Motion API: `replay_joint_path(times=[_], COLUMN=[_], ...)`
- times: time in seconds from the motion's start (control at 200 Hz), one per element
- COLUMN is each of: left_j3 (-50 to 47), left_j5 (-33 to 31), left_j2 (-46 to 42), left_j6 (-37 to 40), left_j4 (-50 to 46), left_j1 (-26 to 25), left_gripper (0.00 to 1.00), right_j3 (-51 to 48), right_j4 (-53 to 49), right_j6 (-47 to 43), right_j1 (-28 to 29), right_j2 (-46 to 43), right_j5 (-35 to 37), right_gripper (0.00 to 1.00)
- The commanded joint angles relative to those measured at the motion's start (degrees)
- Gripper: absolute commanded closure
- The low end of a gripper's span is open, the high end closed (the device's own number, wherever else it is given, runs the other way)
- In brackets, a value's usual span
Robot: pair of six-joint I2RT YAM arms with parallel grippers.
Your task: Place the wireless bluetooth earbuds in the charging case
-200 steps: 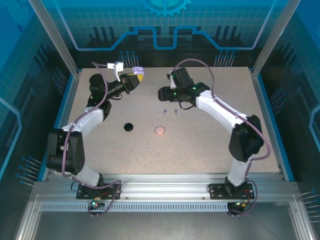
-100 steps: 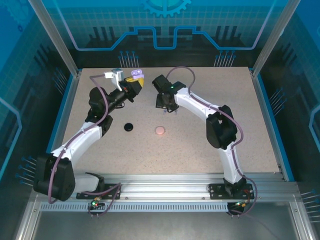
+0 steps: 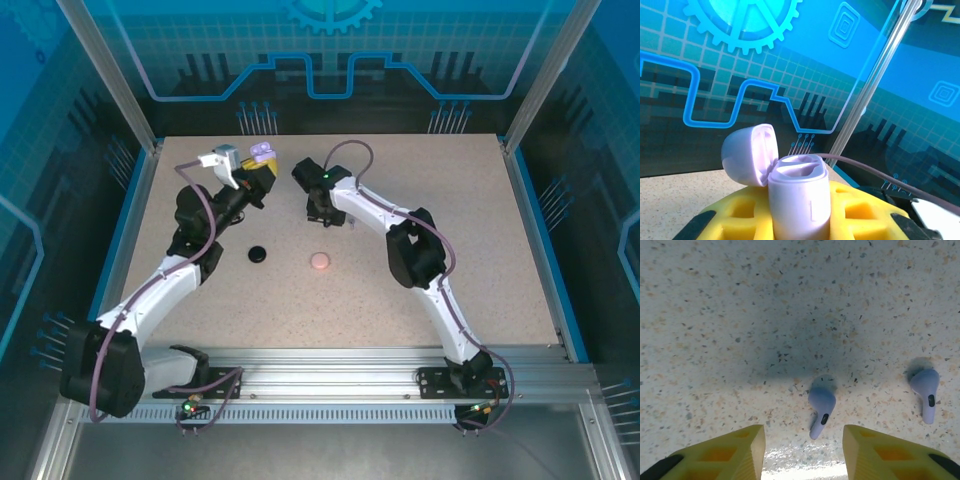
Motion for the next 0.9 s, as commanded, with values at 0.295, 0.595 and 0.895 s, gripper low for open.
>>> replay_joint_path(times=[0.295, 0.595, 0.895], left_j3=[-2.7, -3.0, -3.2], left_j5=[-2.8, -2.7, -2.6], left_j2=[-2.1, -1.5, -1.2], left_j6=[2.4, 2.2, 2.4], left_j4=[2.1, 3.0, 3.3], left_j1=[-0.2, -0.2, -0.2], left_gripper=[0.91, 0.91, 0.91], right_j3=[7.6, 6.7, 6.5], right_j4=[-5.8, -5.8, -4.8], right_j6=[3.7, 4.2, 4.9], right_j1=[0.6, 0.5, 0.4], right_j2=[6.0, 6.4, 7.8], right_j5=[3.5, 4.0, 2.6], right_gripper=[0.58, 0.60, 0.66])
